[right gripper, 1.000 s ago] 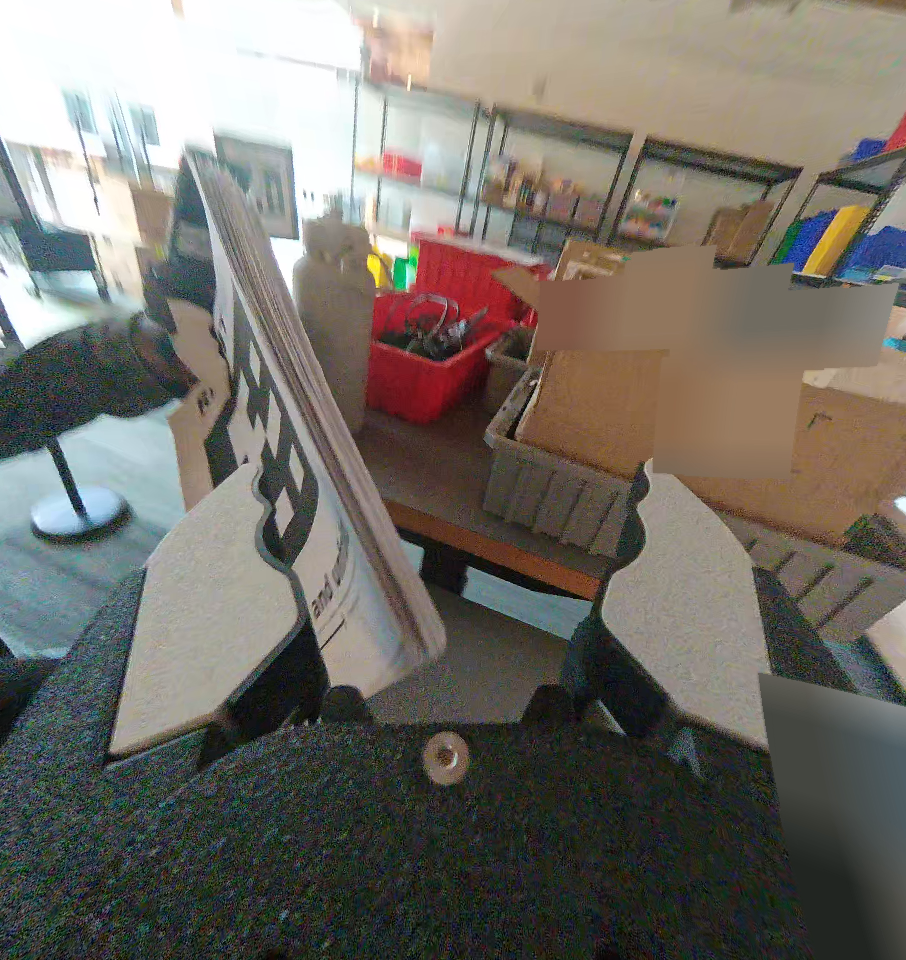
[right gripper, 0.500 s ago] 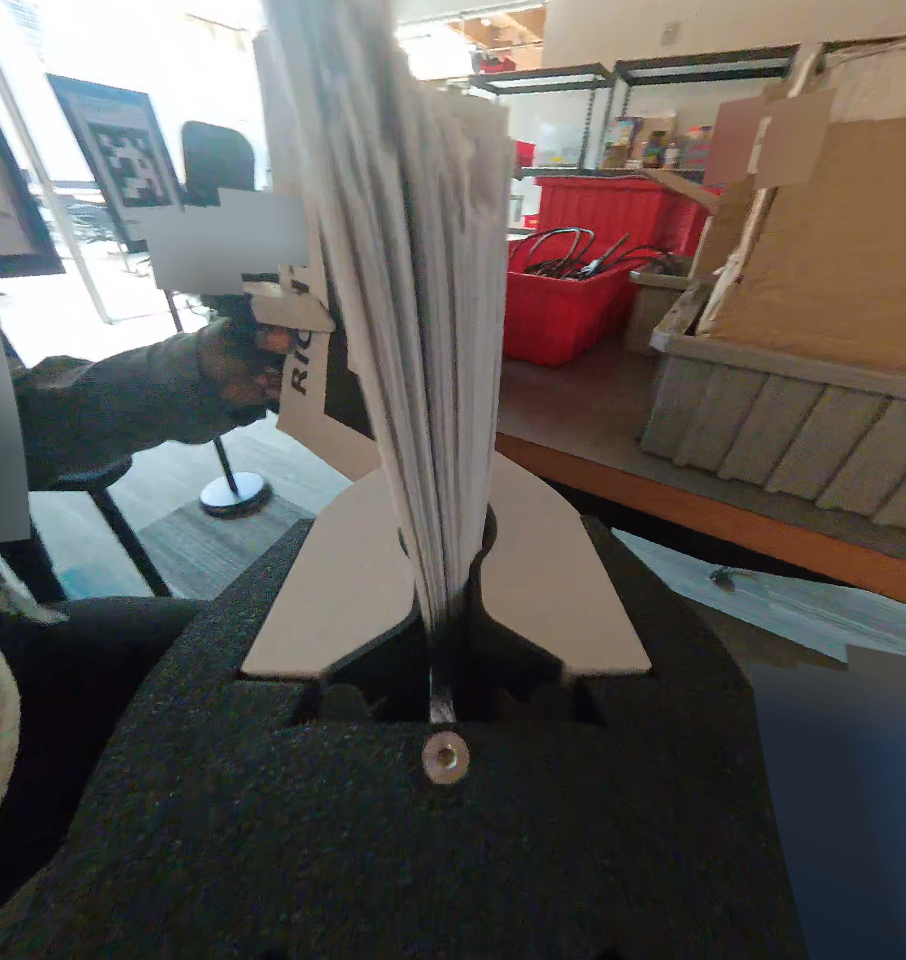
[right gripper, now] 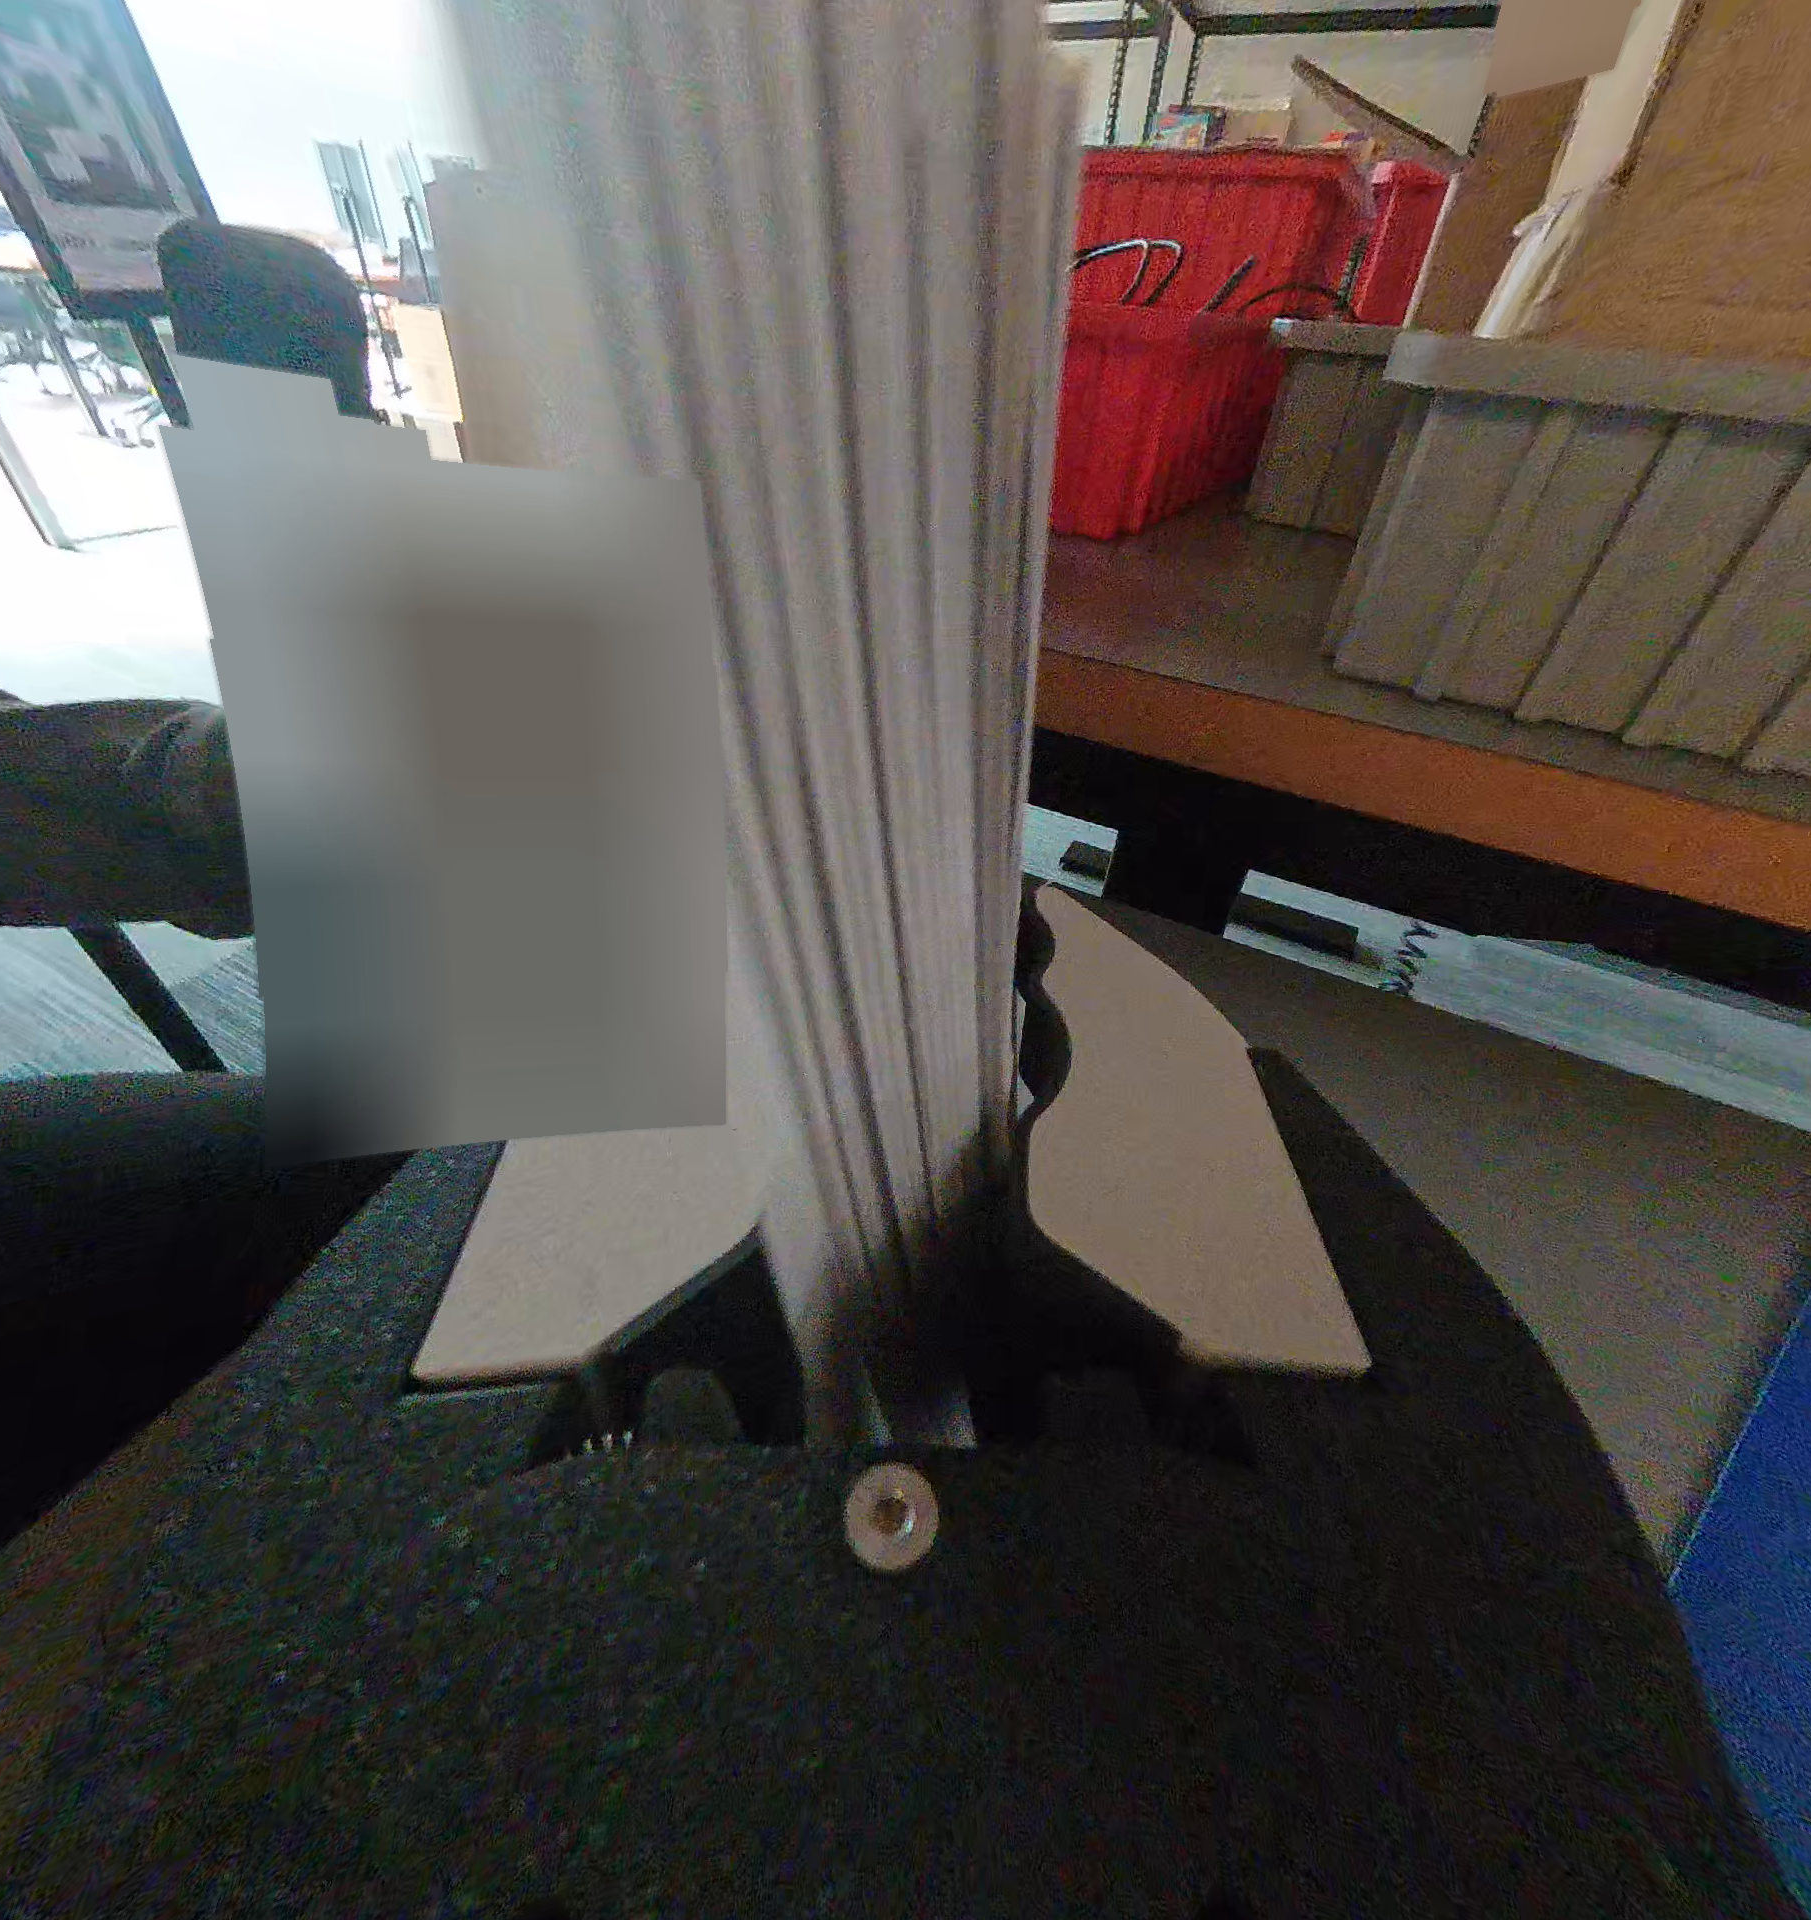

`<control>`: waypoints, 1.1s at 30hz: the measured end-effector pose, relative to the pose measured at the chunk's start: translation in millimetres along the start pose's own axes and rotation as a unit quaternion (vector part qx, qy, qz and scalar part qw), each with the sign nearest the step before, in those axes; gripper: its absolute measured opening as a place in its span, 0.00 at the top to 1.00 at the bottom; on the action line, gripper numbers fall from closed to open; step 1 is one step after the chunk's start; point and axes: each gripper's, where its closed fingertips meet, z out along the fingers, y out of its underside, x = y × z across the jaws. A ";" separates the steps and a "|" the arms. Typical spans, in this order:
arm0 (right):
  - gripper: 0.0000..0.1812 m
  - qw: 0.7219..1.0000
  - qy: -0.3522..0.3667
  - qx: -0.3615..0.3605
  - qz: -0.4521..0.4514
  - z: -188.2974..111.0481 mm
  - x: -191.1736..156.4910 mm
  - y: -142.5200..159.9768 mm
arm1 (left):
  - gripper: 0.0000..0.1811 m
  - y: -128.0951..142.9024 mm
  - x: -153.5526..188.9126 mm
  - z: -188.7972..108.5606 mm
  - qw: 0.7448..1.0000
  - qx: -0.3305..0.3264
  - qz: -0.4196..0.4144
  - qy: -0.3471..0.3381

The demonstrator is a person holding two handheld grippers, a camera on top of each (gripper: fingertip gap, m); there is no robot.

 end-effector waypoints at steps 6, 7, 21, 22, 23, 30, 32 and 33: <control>0.68 0.999 0.009 -0.002 0.043 -1.0 20.6 0.1 | 0.75 5.6 -2.6 2.4 0.998 -0.054 0.017 0.038; 0.67 0.999 0.007 0.007 0.052 -3.8 23.0 -4.9 | 0.73 -0.3 -2.3 1.4 0.998 -0.047 0.008 0.050; 0.93 1.000 0.008 -0.022 0.003 -8.2 11.7 -27.3 | 0.89 -41.1 6.2 -2.3 0.998 -0.030 0.044 0.039; 0.88 0.999 -0.008 -0.044 0.015 -9.7 9.0 -20.0 | 0.86 -35.0 7.1 -4.7 0.996 -0.051 0.040 0.061; 0.72 0.997 -0.025 -0.069 0.028 -11.8 7.7 -9.6 | 0.75 -24.3 7.0 -7.9 0.993 -0.075 0.029 0.086; 0.57 0.992 -0.115 0.012 0.045 -6.1 0.6 -20.1 | 0.63 -31.6 23.2 -12.4 0.977 -0.039 0.012 0.212; 0.58 0.993 -0.110 -0.026 0.011 1.7 -1.3 -14.0 | 0.51 -20.6 29.3 -2.7 0.971 -0.094 0.019 0.219; 0.55 0.993 -0.106 -0.045 0.002 1.2 0.5 -11.7 | 0.51 -19.3 27.3 -2.2 0.971 -0.102 0.044 0.212</control>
